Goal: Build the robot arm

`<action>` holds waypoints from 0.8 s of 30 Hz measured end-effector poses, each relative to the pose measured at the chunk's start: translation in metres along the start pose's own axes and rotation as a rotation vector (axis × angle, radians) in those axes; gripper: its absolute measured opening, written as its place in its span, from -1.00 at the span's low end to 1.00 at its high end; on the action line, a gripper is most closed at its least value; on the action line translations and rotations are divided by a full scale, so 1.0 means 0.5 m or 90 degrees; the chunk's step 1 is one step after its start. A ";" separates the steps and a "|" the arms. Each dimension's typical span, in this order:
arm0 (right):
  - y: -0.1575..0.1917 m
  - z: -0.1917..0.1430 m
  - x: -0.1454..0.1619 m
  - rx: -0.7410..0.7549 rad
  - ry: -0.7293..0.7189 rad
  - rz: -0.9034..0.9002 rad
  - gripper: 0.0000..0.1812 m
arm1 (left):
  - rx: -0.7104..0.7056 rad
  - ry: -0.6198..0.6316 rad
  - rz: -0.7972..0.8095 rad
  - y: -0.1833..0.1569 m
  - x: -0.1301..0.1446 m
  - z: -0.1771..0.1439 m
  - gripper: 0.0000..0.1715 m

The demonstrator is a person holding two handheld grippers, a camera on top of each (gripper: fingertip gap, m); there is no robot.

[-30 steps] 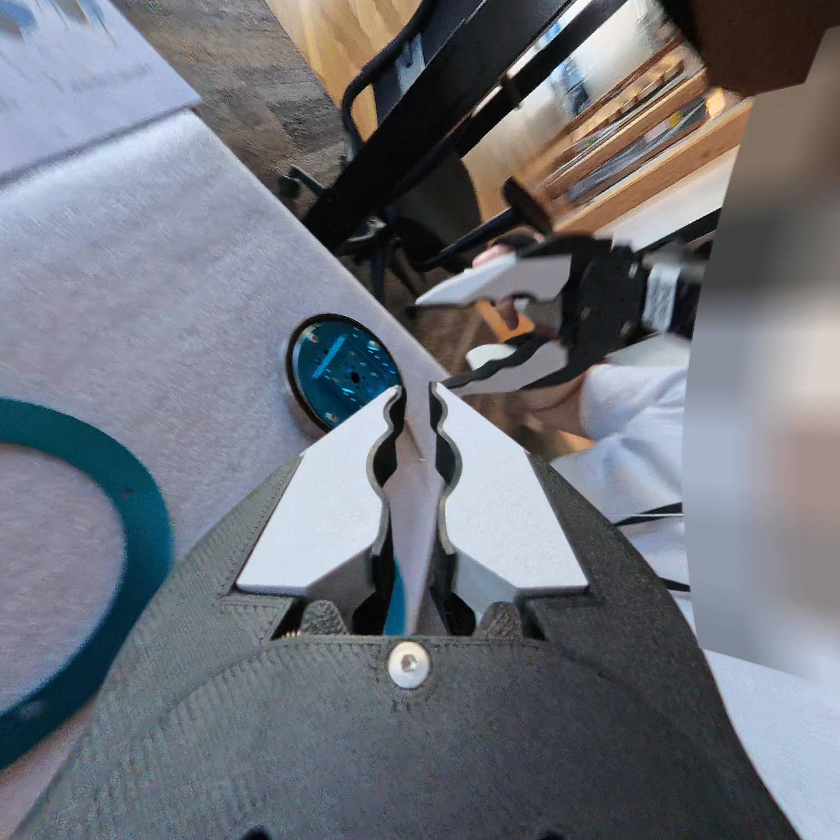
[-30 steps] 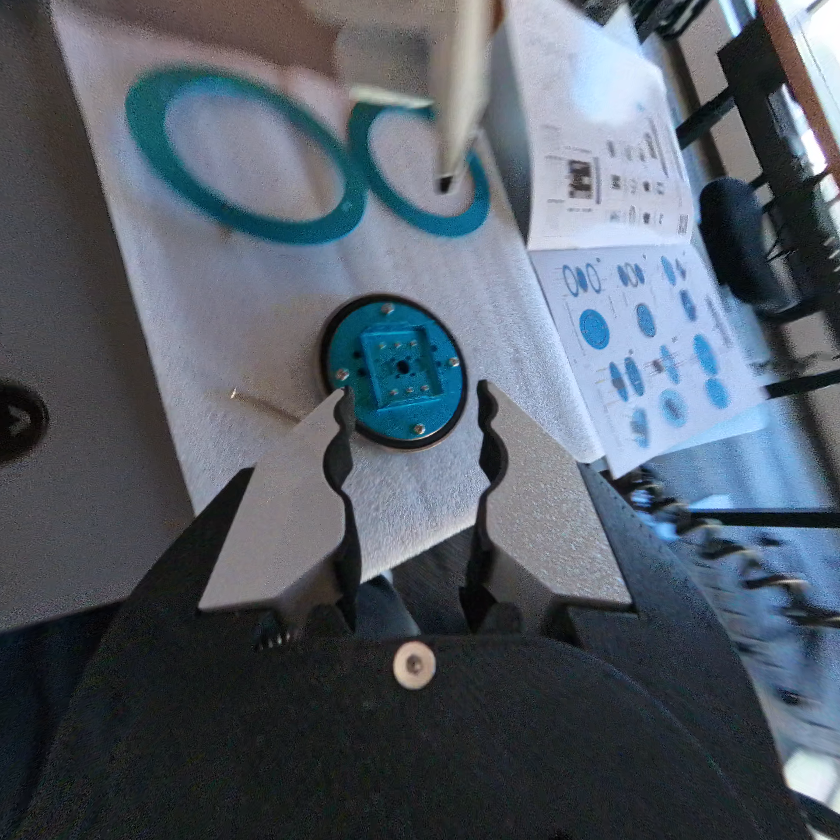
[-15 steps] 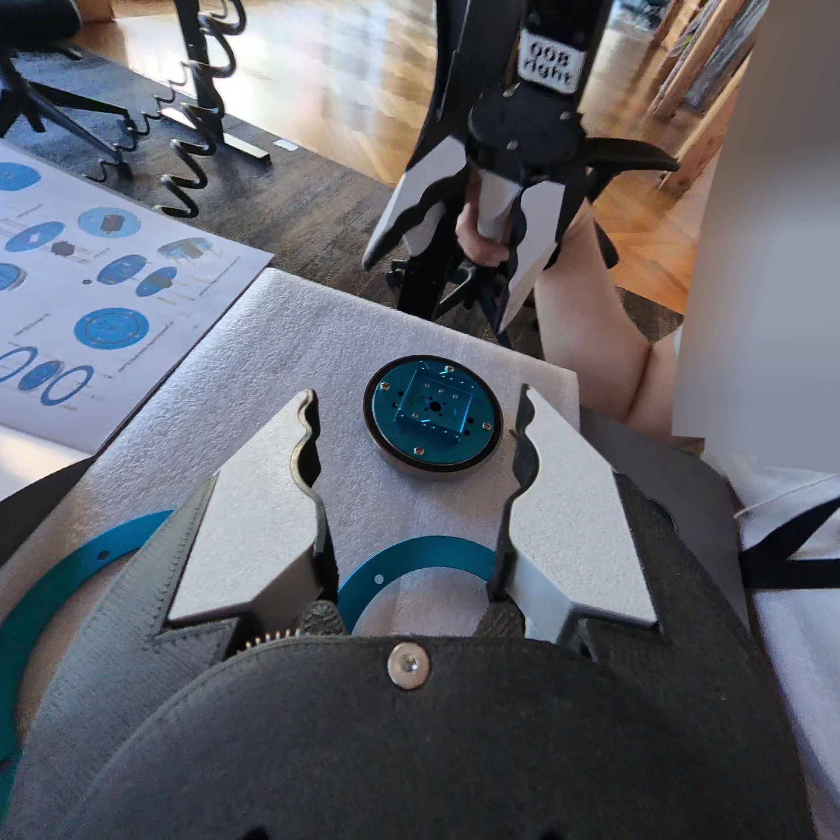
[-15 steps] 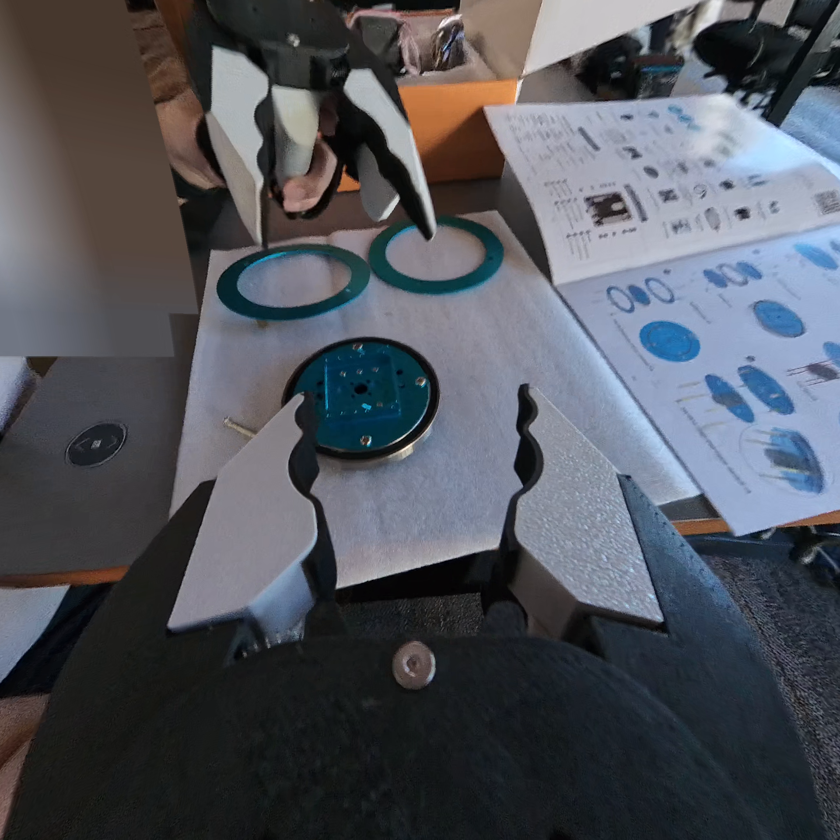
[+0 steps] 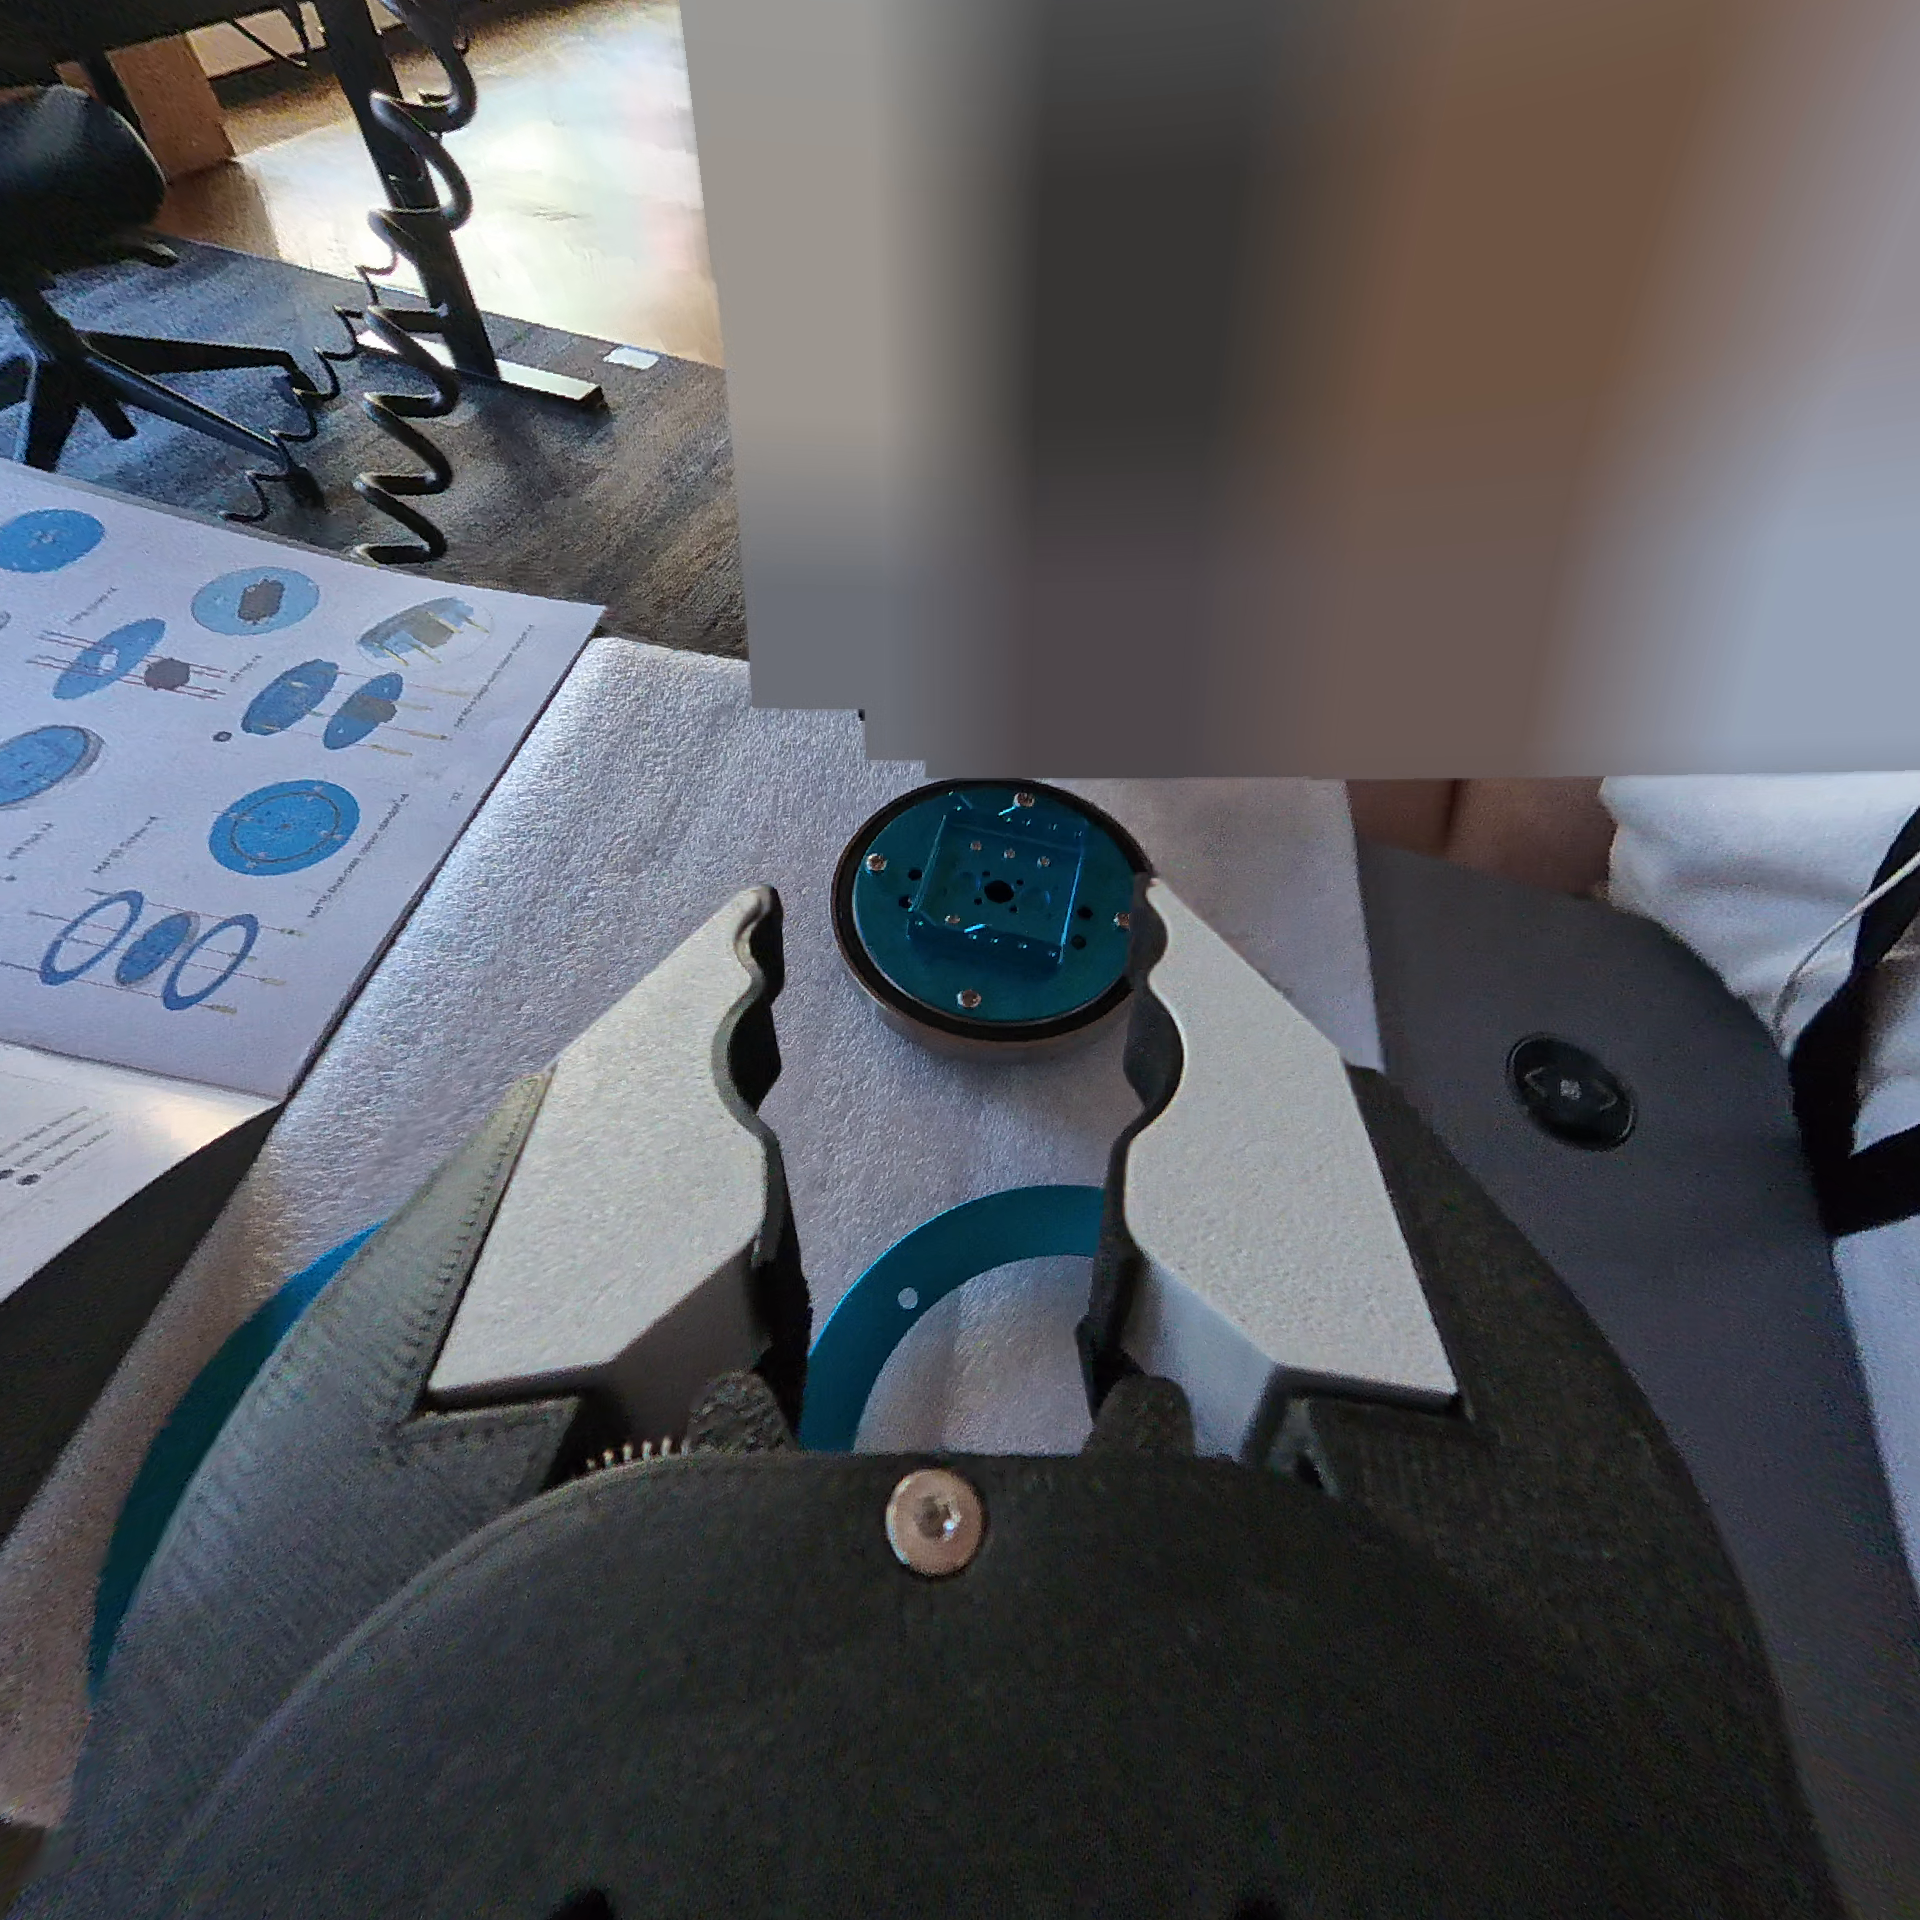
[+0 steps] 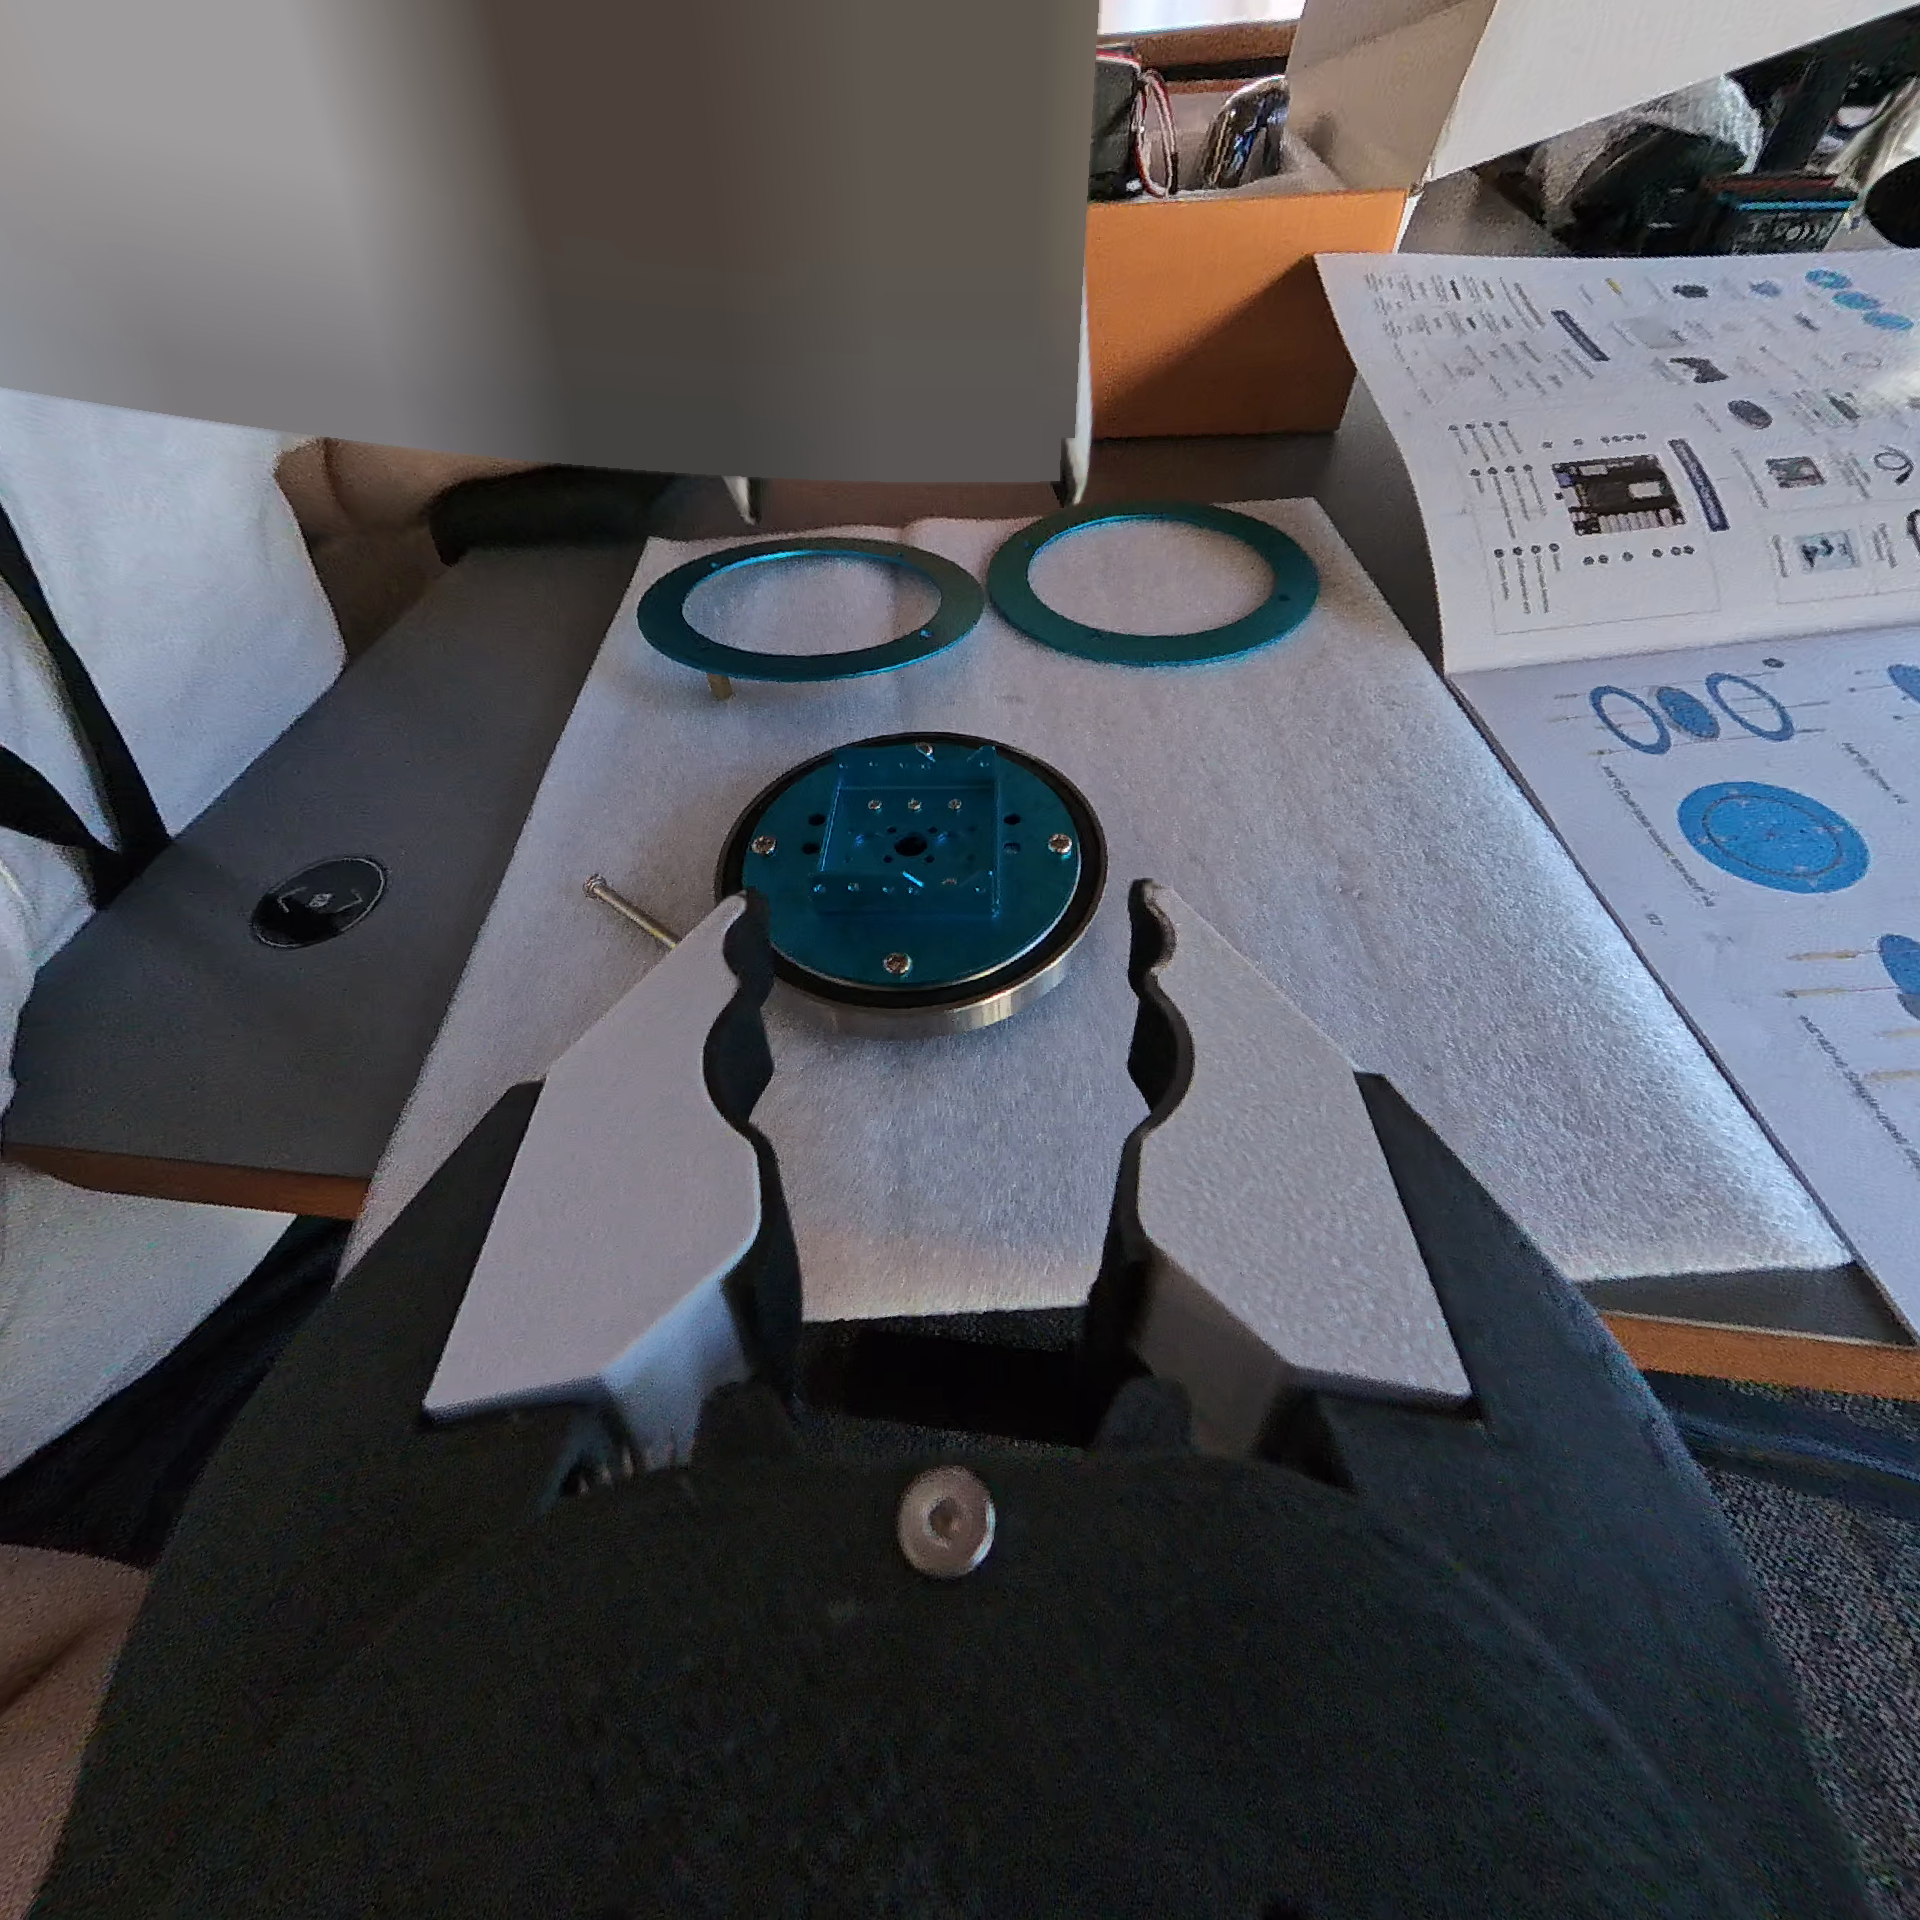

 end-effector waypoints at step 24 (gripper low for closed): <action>-0.016 -0.009 0.012 -0.026 -0.057 0.028 -0.33 | -0.075 -0.045 0.042 0.019 -0.006 -0.014 0.32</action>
Point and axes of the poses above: each gripper's, where its closed fingertips meet, z out along the fingers, x out of its underside, y = z × x across the jaws, the point moved 6 cm from there along -z, back along the fingers, and after that the axes turned 9 degrees about x, right-handed, at the moved point
